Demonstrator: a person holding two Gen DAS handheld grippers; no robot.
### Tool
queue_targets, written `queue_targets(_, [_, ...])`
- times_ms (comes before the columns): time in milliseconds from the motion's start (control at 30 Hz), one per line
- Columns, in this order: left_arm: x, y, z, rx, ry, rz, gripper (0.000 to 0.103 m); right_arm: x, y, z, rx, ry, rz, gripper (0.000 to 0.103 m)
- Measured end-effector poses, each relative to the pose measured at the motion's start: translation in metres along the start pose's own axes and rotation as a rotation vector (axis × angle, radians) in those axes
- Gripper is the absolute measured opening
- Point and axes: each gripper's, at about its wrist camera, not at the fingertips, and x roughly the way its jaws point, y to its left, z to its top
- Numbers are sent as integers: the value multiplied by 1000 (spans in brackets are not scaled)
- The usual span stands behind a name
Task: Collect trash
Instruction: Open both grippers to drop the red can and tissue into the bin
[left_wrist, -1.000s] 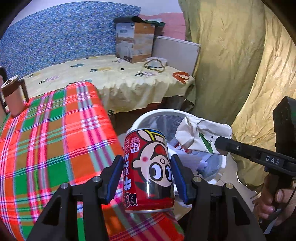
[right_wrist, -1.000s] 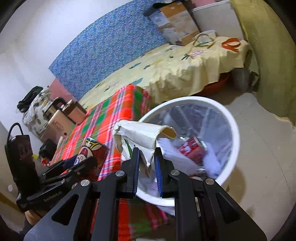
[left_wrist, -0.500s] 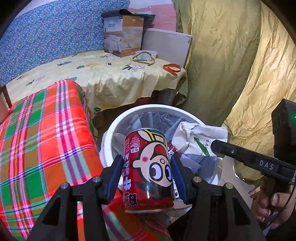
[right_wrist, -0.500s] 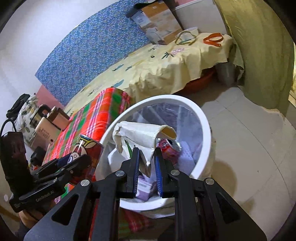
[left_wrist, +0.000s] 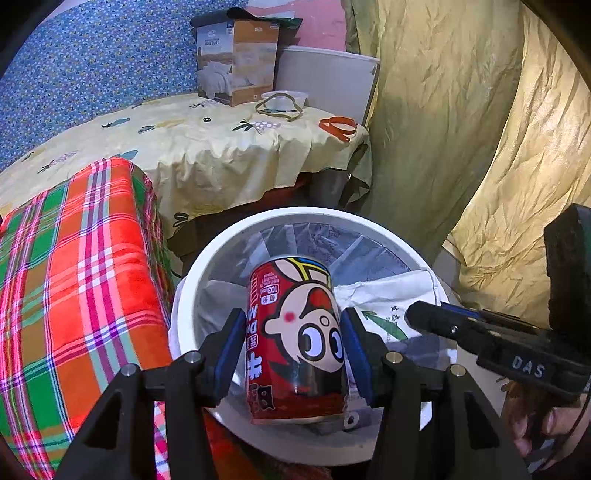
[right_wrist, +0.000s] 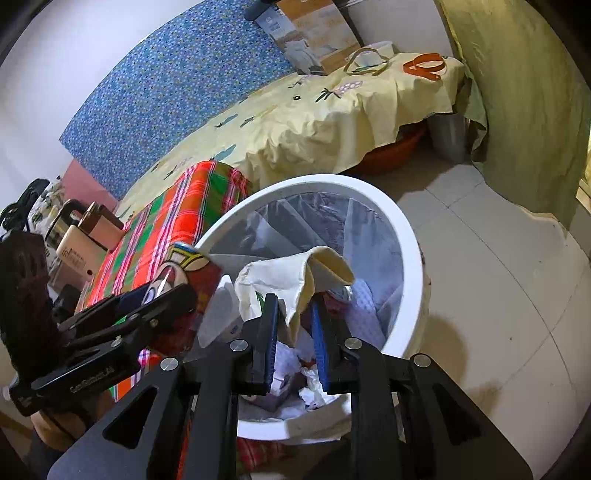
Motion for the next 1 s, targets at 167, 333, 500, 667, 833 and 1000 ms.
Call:
queue_targets(167, [2, 1, 3, -5, -7, -7, 55, -4, 2, 0, -19, -21, -15, 39])
queue_targets(333, [-4, 3, 6, -9, -44, -3, 58, -9, 0, 0, -26, -34, -27, 42])
queue_targets(500, [-16, 8, 6, -19, -65, -3, 58, -14, 3, 0, -38, -41, -27, 42])
queue_targets(667, [-28, 13, -1, -27, -70, -4, 58, -20, 12, -3, -68, -52, -31, 42])
queue_targets(833, [-41, 15, -12, -32, -79, 5, 58, -26, 24, -10, -109, -62, -28, 42])
queue_targets(1000, [-56, 16, -23, -38, -96, 19, 58, -34, 38, -19, -151, -76, -30, 42])
